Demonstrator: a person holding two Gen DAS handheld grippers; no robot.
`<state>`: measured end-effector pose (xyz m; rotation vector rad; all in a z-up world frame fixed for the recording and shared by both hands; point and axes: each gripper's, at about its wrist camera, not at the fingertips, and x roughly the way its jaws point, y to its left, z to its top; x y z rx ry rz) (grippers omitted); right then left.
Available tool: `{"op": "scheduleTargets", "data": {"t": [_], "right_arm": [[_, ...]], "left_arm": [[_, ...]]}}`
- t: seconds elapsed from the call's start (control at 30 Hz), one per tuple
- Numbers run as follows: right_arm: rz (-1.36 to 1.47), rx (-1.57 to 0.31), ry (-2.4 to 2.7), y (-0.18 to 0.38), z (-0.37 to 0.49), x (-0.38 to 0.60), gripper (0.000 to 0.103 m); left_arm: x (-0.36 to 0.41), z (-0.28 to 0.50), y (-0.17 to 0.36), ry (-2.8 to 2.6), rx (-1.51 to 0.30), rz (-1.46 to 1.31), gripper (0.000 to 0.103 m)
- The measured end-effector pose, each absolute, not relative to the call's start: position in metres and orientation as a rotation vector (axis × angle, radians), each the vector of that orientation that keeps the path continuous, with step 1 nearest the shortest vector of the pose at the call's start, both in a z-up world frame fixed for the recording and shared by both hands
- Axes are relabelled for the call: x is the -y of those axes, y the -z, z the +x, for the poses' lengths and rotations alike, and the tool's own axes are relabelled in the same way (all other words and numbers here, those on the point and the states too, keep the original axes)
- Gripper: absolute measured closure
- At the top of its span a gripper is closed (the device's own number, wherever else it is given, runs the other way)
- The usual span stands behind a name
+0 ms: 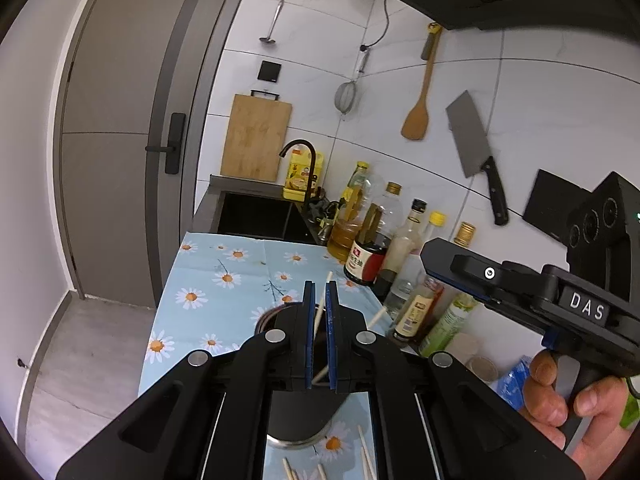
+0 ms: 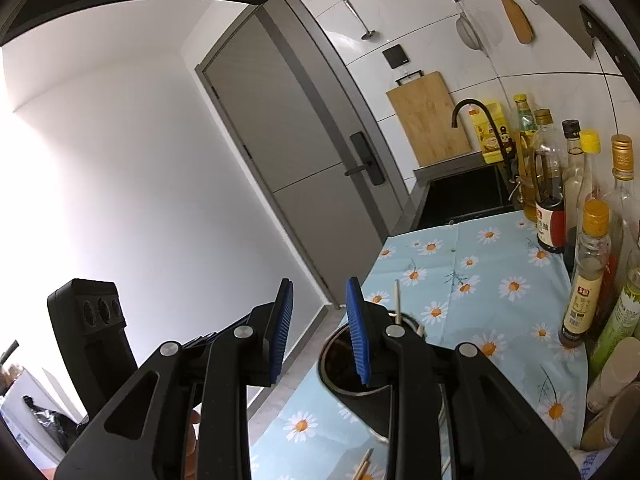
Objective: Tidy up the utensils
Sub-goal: 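Move both tools back down toward the spoons on the tablecloth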
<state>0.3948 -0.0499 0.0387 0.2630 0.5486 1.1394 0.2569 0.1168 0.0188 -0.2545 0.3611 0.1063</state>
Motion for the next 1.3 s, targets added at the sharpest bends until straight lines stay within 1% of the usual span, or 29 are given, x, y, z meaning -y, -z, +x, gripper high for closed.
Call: {"op": "scheduleTargets", "data": {"t": [0.1,0.17,0.27,0.33,0.57,0.6,0.77,1.3], "right_arm": [[0.264,-0.551,-1.145,-0.045,0.385,0.061,0.074],[0.258,-0.553,-1.147,-0.048,0.378,0.067,0.071],[0.248,-0.561,-1.153,-0.049,0.369,0.076,0.07],[0.231,-0.573,-1.153,-0.048,0.362,0.08,0.07],[0.157,-0.654,-1.171,-0.028,0.339,0.086,0.07],[0.149,-0.664,-1.172,-0.024,0.337,0.086,0.07],[0.076,-0.747,-1.181,0.007,0.327,0.082,0.07],[-0.096,-1.12,-1.227,0.119,0.324,0.049,0.07]], "left_arm": [[-0.11,0.246,-0.021,-0.1,-0.392,-0.245,0.098],[-0.105,0.237,-0.022,-0.091,-0.403,-0.243,0.098],[-0.103,0.224,-0.021,-0.087,-0.415,-0.256,0.098],[-0.103,0.213,-0.019,-0.088,-0.423,-0.27,0.088],[-0.111,0.182,-0.005,-0.109,-0.479,-0.309,0.086],[-0.112,0.178,0.0,-0.114,-0.495,-0.314,0.084],[-0.119,0.162,0.024,-0.119,-0.564,-0.355,0.084],[-0.11,0.136,0.1,-0.069,-0.795,-0.421,0.084]]}}
